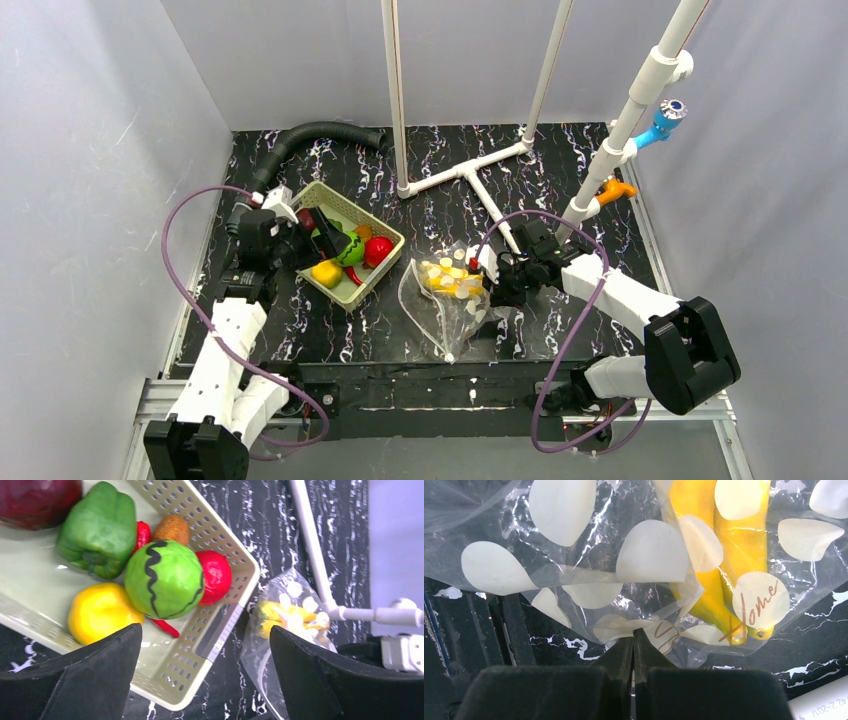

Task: Open the zip-top bag and remove the fake food
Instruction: Place the fake fruit in the bin, then pick up the fake fruit from the zipper food storage bag.

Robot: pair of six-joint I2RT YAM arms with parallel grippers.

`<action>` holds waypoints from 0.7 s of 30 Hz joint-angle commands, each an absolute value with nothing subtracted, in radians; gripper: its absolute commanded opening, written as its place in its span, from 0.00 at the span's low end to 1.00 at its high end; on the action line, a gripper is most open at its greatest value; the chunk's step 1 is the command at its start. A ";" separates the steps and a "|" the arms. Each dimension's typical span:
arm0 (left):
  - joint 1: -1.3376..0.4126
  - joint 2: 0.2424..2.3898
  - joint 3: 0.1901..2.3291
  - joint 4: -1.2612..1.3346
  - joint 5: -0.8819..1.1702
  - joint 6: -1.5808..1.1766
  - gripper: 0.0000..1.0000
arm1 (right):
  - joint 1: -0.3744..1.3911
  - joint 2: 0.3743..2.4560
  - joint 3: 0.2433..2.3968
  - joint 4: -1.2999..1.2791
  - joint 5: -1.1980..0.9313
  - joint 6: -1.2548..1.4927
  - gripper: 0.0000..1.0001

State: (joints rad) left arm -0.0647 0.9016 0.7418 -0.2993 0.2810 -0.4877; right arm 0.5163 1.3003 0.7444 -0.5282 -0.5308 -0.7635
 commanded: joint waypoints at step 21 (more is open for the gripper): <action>-0.324 0.820 0.631 -0.308 0.496 -0.596 0.98 | 0.508 1.287 0.772 -0.557 -0.564 -0.782 0.02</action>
